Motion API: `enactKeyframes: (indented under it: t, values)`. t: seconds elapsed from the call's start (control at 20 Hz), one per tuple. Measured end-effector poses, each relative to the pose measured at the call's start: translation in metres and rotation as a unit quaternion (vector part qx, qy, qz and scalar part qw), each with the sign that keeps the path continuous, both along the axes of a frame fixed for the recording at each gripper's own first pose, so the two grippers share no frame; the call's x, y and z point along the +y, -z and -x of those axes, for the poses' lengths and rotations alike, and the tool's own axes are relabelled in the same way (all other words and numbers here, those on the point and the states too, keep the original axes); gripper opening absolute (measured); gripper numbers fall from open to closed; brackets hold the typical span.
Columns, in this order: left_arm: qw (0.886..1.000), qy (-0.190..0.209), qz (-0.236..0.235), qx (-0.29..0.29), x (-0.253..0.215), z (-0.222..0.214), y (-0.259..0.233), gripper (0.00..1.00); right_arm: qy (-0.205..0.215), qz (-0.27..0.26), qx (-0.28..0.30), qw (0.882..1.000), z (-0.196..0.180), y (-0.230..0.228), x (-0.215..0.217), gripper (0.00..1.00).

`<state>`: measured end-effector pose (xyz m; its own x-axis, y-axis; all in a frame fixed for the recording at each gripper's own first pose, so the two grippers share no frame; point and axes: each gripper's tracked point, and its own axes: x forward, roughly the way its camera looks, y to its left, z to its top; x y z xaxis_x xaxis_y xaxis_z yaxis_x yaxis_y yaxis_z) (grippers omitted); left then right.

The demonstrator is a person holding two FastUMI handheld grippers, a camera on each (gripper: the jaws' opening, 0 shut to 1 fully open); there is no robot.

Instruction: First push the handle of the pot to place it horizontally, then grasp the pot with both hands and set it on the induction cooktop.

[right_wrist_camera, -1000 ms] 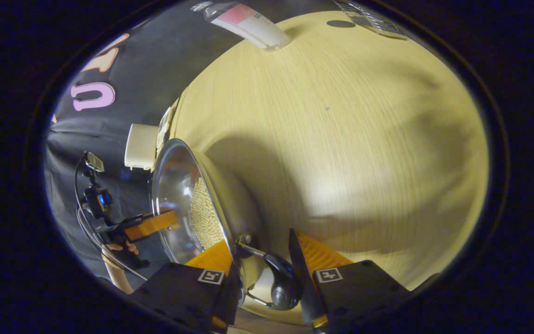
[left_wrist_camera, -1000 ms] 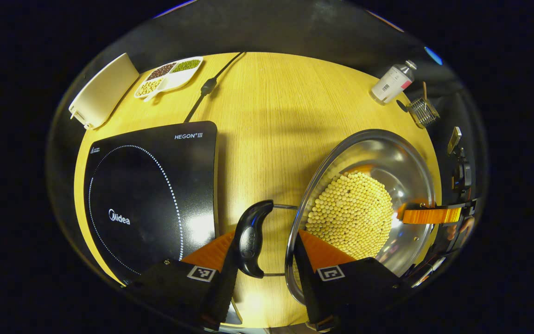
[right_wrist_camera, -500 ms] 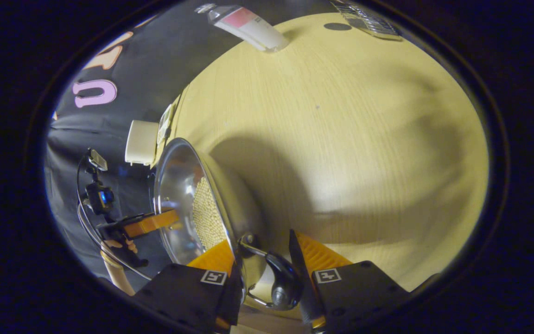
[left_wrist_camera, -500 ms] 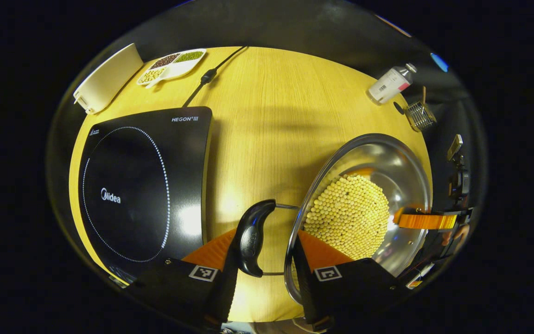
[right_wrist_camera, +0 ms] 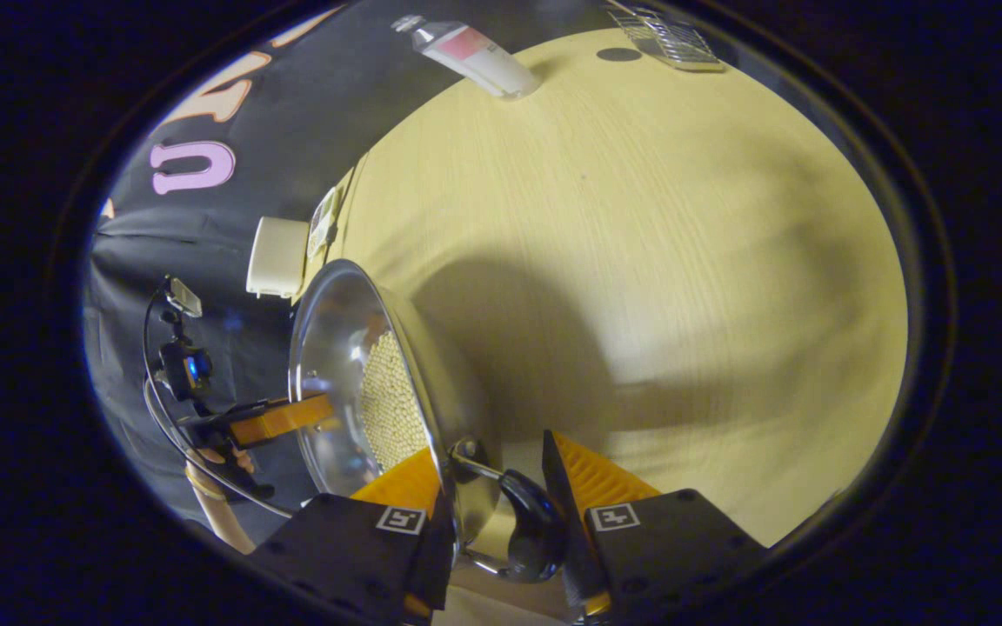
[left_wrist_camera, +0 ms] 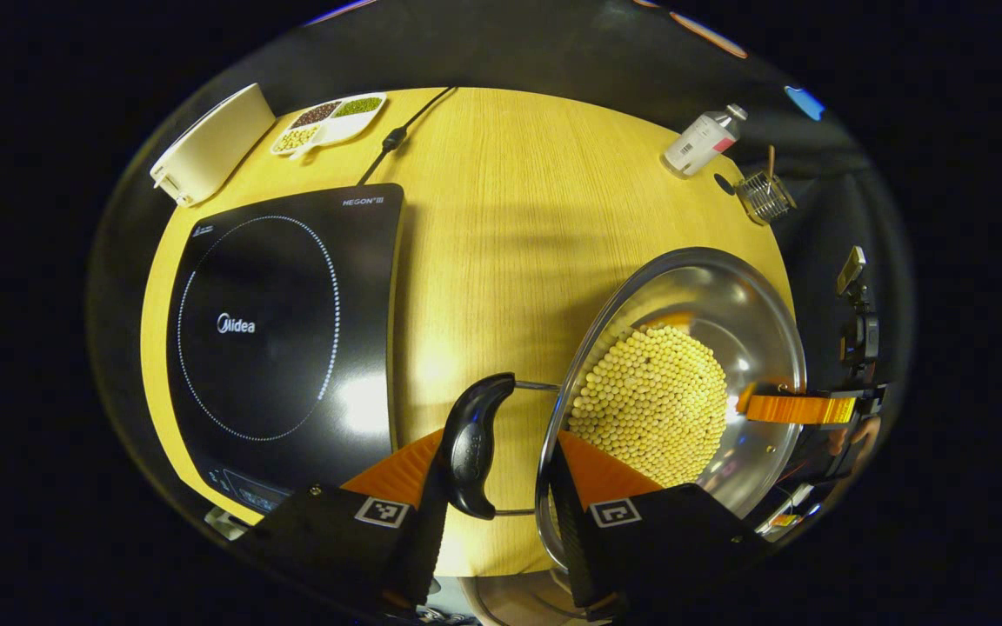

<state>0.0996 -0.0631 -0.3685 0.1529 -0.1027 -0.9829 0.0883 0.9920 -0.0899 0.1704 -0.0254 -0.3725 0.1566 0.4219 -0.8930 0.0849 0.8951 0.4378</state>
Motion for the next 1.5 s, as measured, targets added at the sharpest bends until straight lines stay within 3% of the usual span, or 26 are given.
enactKeyframes:
  t: [0.45,0.8,1.2,1.5]
  values:
    - [1.000,0.000,0.000,-0.013,0.066,0.015,-0.028,0.61,-0.007,0.005,-0.017,1.000,0.028,-0.015,0.067,0.48]
    - [0.999,0.026,0.004,-0.037,0.151,0.001,-0.042,0.63,0.005,0.013,-0.023,1.000,0.038,-0.018,0.161,0.47]
    - [0.997,0.017,-0.014,-0.074,0.263,-0.036,-0.045,0.61,-0.008,0.032,-0.057,0.998,0.009,-0.006,0.278,0.47]
    - [0.993,0.034,-0.032,-0.104,0.309,-0.068,-0.042,0.60,-0.003,0.043,-0.069,0.997,-0.022,0.012,0.327,0.47]
